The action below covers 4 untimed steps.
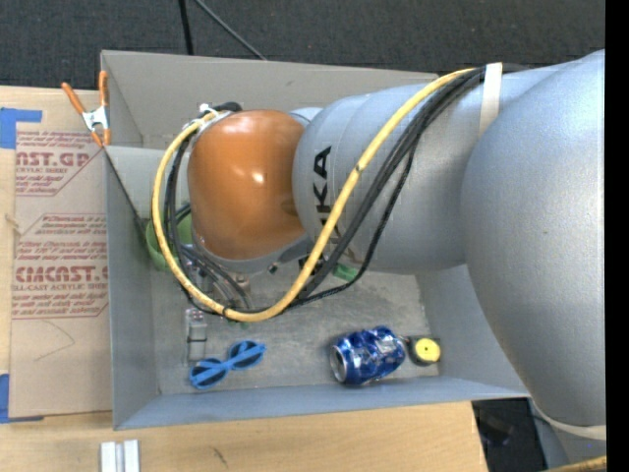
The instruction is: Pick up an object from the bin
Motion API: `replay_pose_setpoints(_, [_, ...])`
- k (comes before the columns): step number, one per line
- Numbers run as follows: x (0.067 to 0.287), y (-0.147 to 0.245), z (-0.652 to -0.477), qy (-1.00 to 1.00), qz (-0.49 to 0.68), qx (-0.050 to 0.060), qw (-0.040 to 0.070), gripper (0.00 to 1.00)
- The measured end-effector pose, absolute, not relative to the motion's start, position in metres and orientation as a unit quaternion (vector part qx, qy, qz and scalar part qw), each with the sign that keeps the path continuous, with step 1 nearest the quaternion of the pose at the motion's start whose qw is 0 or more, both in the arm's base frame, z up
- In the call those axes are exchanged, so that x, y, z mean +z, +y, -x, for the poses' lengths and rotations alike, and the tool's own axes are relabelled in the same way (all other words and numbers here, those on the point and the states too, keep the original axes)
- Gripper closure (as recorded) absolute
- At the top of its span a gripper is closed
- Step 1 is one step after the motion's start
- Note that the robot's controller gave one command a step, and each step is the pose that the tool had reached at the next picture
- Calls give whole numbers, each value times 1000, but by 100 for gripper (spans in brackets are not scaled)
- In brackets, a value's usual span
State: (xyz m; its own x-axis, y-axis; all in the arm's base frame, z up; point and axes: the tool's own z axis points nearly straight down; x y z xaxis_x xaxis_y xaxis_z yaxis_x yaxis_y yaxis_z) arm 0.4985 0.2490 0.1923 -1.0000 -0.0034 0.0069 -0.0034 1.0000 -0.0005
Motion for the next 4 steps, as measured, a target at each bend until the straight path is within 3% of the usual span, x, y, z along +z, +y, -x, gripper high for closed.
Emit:
replay_pose_setpoints(1, [95, 161, -491, -963, -269, 1, 3, 0])
replay_pose_setpoints(2, [71, 188, -483, -962, -273, 0, -8, 0])
replay_pose_setpoints(3, [71, 187, -481, -963, -271, -1, -3, 100])
replay_pose_setpoints(4, [175, 235, -499, -958, -287, -2, -6, 100])
